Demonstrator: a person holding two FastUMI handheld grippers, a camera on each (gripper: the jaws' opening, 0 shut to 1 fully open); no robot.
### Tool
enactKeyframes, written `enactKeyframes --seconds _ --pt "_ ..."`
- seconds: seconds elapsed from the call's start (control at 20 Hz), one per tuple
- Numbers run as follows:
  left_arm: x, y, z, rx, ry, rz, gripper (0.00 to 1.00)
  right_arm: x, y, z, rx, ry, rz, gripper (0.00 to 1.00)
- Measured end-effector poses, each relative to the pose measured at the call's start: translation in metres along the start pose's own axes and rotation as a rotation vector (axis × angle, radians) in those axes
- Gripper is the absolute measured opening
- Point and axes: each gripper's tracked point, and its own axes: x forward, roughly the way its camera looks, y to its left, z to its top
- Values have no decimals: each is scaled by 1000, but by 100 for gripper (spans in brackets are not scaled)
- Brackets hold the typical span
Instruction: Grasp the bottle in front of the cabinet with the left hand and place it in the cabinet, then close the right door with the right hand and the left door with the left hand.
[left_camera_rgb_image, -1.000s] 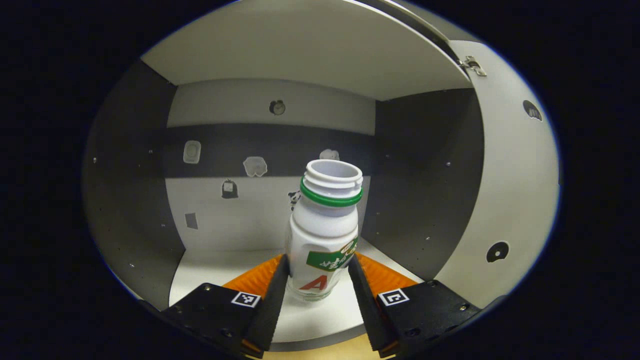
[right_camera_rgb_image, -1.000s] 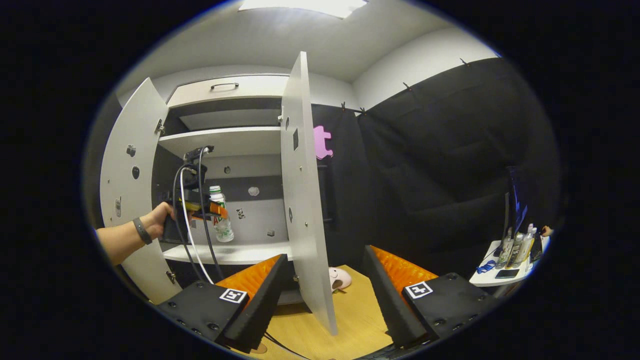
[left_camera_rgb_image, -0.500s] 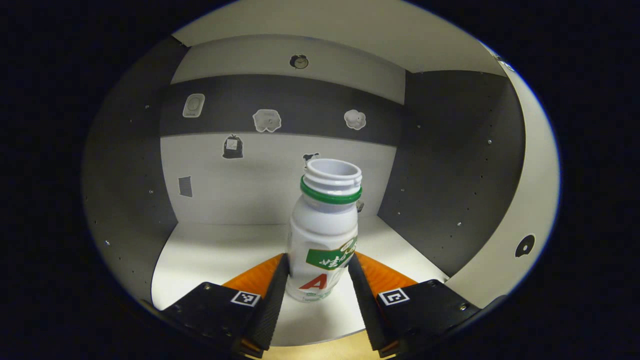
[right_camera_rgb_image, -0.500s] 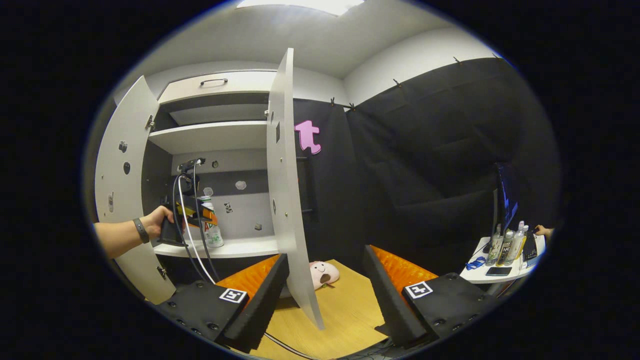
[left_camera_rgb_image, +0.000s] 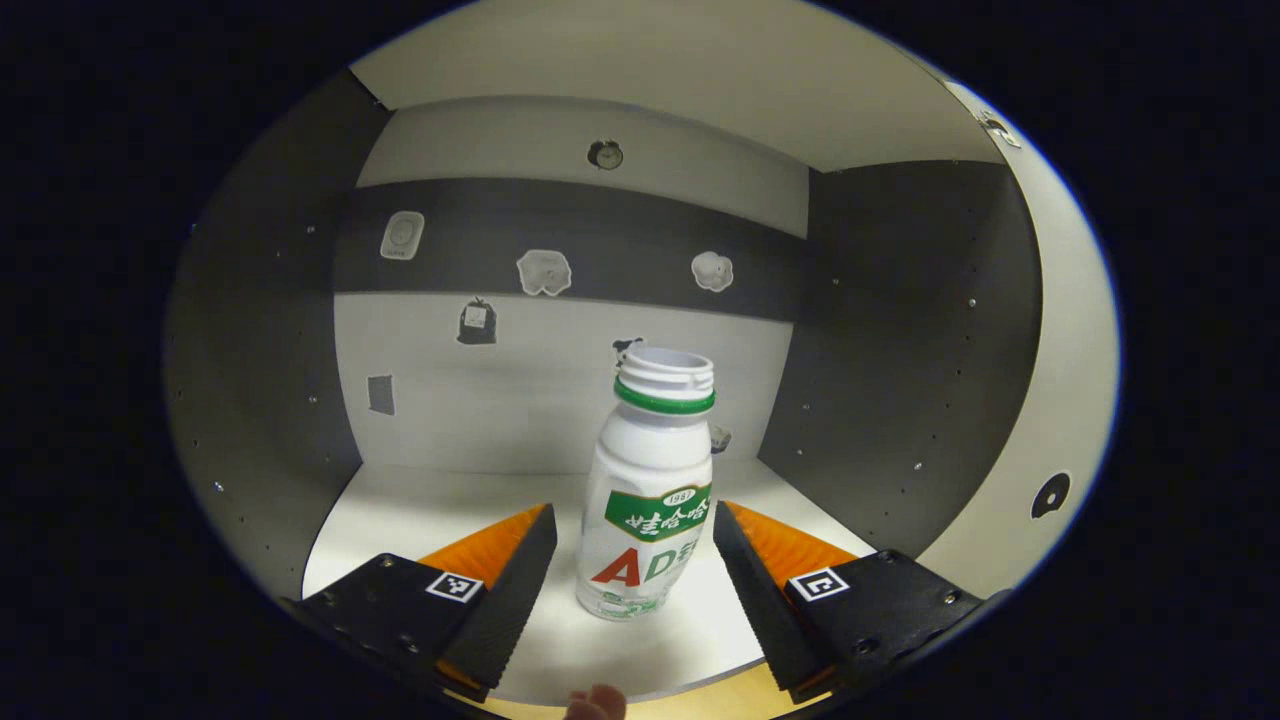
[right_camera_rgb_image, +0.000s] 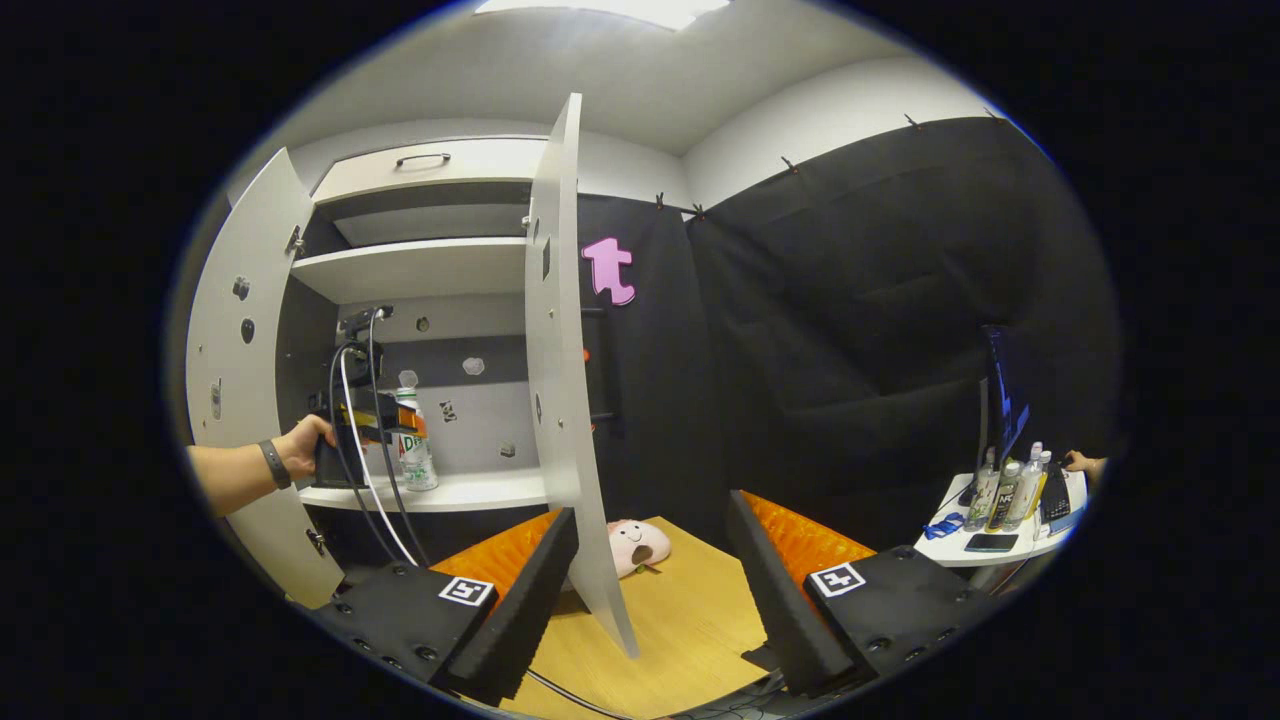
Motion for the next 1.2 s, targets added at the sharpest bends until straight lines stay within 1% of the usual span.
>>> enactKeyframes --seconds 0.2,0.3,0.35,0.4,0.45,0.5,0.6,0.7,0.85,0.95,1.05,1.2 --pt "-41 -4 37 -20 -171 -10 96 3 6 -1 1 6 22 99" --pt "-71 -9 42 -29 -224 -27 96 4 4 2 18 -9 12 99" --pt "-90 -13 40 -34 -251 -49 94 5 6 4 24 -18 14 99" --pt "-106 -15 36 -33 -266 -63 98 6 8 6 24 -21 23 99" --pt "-122 -15 32 -36 -279 -69 93 8 8 7 18 -18 30 99" --pt "-138 -16 27 -45 -286 -73 95 9 8 8 11 -16 31 99" --pt "-169 -18 19 -89 -308 -94 95 9 7 14 23 -28 33 99" --pt "-201 -13 11 -108 -332 -103 96 12 7 22 49 -40 44 98" --pt "-244 4 -11 -117 -337 -57 96 22 -2 41 47 -54 51 99" --pt "-267 17 -43 -140 -293 -21 95 41 -19 55 24 -68 23 99" --pt "-289 15 -69 -162 -259 -39 96 68 -36 62 -12 -47 -6 98" --pt "-311 26 -93 -192 -221 -25 96 107 -48 86 -42 -66 -4 99"
